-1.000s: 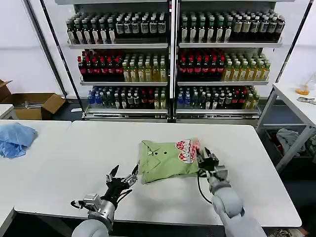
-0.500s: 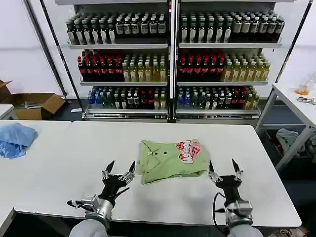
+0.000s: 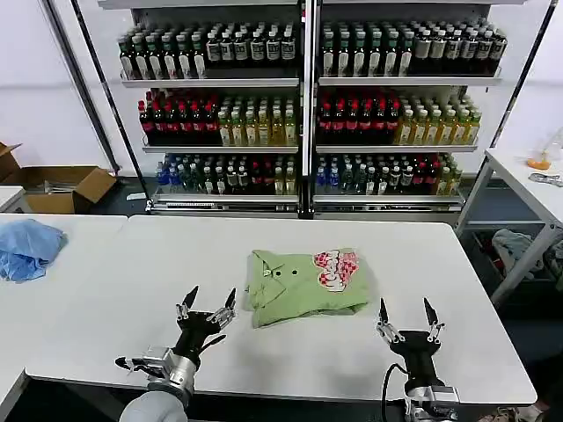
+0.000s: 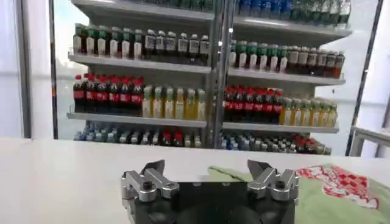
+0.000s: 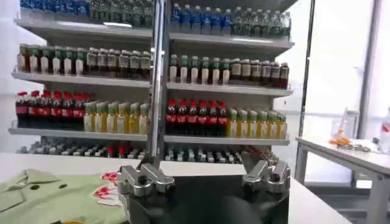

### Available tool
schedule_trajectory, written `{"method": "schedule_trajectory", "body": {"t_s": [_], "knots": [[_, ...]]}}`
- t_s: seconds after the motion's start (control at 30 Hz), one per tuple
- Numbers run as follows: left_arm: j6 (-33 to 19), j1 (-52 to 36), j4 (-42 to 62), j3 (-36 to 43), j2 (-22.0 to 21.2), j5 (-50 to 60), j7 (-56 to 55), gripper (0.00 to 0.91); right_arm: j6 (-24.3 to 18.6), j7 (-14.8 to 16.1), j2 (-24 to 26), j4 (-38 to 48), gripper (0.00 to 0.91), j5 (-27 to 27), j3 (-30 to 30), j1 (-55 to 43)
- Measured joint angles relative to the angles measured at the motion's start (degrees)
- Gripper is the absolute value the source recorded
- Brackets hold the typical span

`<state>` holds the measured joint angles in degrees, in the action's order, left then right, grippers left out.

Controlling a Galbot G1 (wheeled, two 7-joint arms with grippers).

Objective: Fold and organize the clothes.

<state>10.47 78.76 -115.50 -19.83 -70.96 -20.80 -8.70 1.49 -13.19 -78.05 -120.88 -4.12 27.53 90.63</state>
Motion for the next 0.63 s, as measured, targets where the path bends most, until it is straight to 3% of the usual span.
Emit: {"method": "schedule_trajectory", "body": {"t_s": [0.63], "knots": [[-0.4, -2.0, -0.1, 0.1, -0.6, 1.9, 0.5, 0.907, -1.7, -1.8, 0.4, -3.1, 0.907, 2.9, 0.1, 3.6]]}}
